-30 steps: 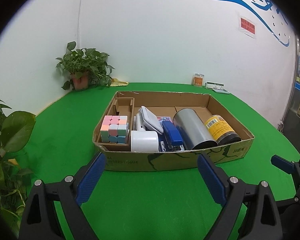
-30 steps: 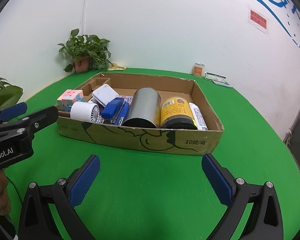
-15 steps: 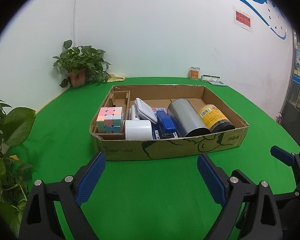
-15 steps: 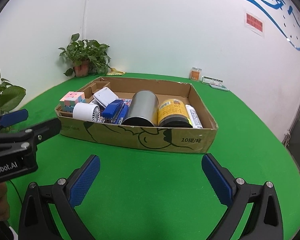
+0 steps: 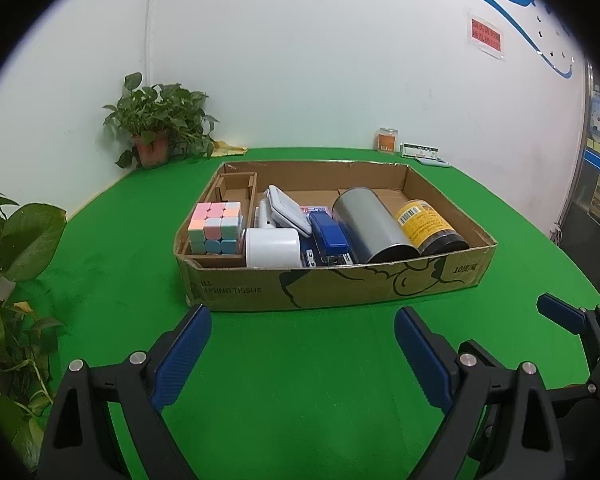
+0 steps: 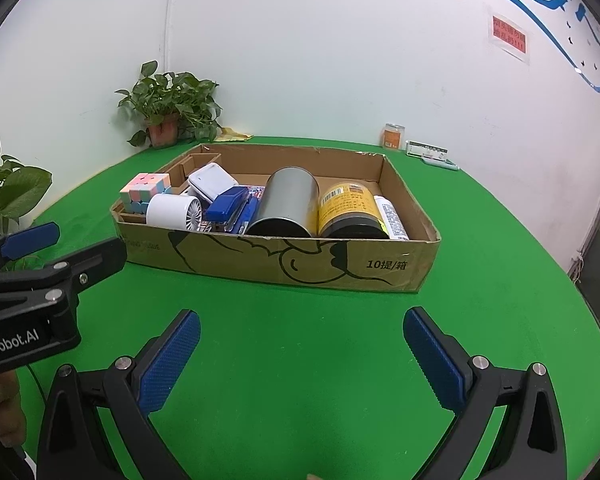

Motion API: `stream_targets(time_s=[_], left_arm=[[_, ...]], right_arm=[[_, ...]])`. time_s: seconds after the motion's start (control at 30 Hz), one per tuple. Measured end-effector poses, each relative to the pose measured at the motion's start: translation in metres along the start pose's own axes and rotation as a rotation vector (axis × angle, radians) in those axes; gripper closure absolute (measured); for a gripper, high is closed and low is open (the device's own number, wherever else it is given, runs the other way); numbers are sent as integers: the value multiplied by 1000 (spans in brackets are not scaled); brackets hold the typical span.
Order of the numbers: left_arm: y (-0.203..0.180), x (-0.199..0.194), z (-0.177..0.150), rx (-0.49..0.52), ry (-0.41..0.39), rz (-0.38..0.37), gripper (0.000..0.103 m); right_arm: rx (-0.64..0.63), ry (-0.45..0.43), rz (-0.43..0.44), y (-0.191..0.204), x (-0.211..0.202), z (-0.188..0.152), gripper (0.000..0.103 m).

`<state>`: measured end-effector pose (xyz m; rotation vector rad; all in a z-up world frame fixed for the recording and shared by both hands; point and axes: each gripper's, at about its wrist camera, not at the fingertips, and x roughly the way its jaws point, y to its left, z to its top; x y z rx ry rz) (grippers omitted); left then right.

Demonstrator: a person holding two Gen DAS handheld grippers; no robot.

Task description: Organize rigid objects

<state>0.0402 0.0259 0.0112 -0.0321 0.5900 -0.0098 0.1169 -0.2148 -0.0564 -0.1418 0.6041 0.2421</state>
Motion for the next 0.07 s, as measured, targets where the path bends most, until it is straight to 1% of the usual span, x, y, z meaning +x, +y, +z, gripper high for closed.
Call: stream_targets(time_s=[0.07], left_arm=[[1, 0, 1, 6, 0, -7, 10]], right_arm=[[2, -2, -1, 0, 0, 0, 1]])
